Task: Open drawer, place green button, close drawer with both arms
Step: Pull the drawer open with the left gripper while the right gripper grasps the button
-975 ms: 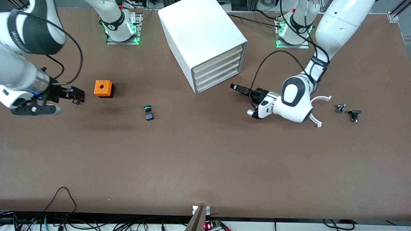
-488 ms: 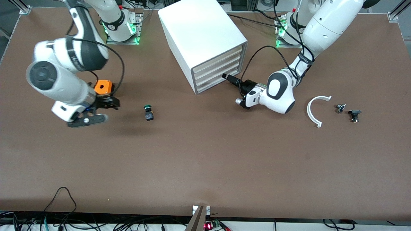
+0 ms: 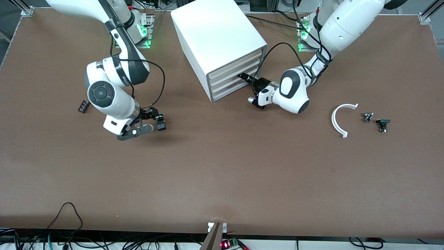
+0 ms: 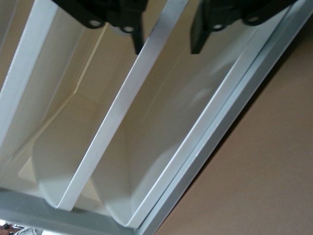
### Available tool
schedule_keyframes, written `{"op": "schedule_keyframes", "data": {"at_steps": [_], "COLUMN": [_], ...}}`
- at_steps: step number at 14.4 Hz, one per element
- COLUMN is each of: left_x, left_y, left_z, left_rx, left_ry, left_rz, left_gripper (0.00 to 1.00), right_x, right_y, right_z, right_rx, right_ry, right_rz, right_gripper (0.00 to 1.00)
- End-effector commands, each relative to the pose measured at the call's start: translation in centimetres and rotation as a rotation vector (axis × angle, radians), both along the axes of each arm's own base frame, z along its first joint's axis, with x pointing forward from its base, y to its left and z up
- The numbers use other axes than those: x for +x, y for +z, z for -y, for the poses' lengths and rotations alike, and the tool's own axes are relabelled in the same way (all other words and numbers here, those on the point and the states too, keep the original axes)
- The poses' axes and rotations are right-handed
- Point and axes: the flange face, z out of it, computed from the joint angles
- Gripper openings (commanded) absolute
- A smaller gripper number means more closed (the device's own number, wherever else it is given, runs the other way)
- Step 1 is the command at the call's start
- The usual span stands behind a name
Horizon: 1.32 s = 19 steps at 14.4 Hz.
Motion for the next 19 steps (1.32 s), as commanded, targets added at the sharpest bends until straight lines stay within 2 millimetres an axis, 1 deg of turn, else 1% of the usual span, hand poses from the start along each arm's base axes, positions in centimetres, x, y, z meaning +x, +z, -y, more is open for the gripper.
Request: {"op": "schedule_keyframes", "data": {"at_steps": [1,2,3,4,5,6,7,8,9,11,12,13,14,16,17,18,19], "left_x": [0.1,0.9,2.6,5.2,7.3,9.0,10.1,10.4,10.6,11.3,11.6,12.4,13.5,15.9,16.8,17.2,17.6], "left_y": [1.0,1.3,1.3,1.8,2.1,2.5,3.1,3.3,3.8,5.0,5.9,7.2,8.8,11.5,12.7,13.0,13.8], "left_z": [-0.8,-1.4,-3.1,-5.1,-6.7,-7.8,-8.1,-8.5,-8.7,-9.5,-9.7,-10.7,-12.6,-18.9,-22.0,-24.8,-26.3], "left_rx": [-0.003,0.0,0.014,0.041,0.071,0.09,0.095,0.1,0.094,0.094,0.094,0.096,0.102,0.138,0.15,0.154,0.153], "left_ry": [0.03,0.043,0.082,0.143,0.194,0.233,0.253,0.268,0.268,0.279,0.287,0.306,0.345,0.47,0.529,0.59,0.626], "left_rz": [0.025,0.04,0.056,0.11,0.166,0.217,0.242,0.236,0.254,0.278,0.297,0.324,0.354,0.409,0.43,0.428,0.438], "left_gripper": [0.0,0.0,0.0,0.0,0.0,0.0,0.0,0.14,0.99,1.0,1.0,1.0,1.0,1.0,1.0,1.0,1.0], "right_x": [-2.5,-3.0,-3.4,-3.5,-3.5,-3.6,-3.7,-3.8,-3.9,-3.8,-3.8,-3.8,-3.7,-3.9,-3.8,-3.8,-3.7], "right_y": [-3.5,-4.6,-5.4,-6.1,-6.8,-7.5,-8.4,-8.9,-9.5,-10.2,-10.7,-10.9,-11.2,-11.9,-12.0,-12.4,-12.4], "right_z": [-0.4,-0.8,-1.5,-1.9,-2.1,-2.3,-2.3,-2.3,-2.3,-2.5,-2.5,-2.5,-2.5,-2.4,-2.4,-2.5,-2.5], "right_rx": [0.023,0.022,0.022,0.026,0.029,0.032,0.033,0.03,0.028,0.035,0.036,0.041,0.042,0.04,0.04,0.041,0.042], "right_ry": [0.01,0.021,0.037,0.043,0.047,0.05,0.048,0.051,0.053,0.057,0.055,0.053,0.051,0.049,0.049,0.046,0.044], "right_rz": [0.023,0.017,0.014,0.016,0.02,0.022,0.015,0.008,0.003,0.016,0.016,0.024,0.025,0.016,0.015,0.011,0.012], "right_gripper": [1.0,1.0,1.0,1.0,1.0,1.0,1.0,1.0,1.0,1.0,1.0,1.0,1.0,1.0,1.0,0.95,0.86]}}
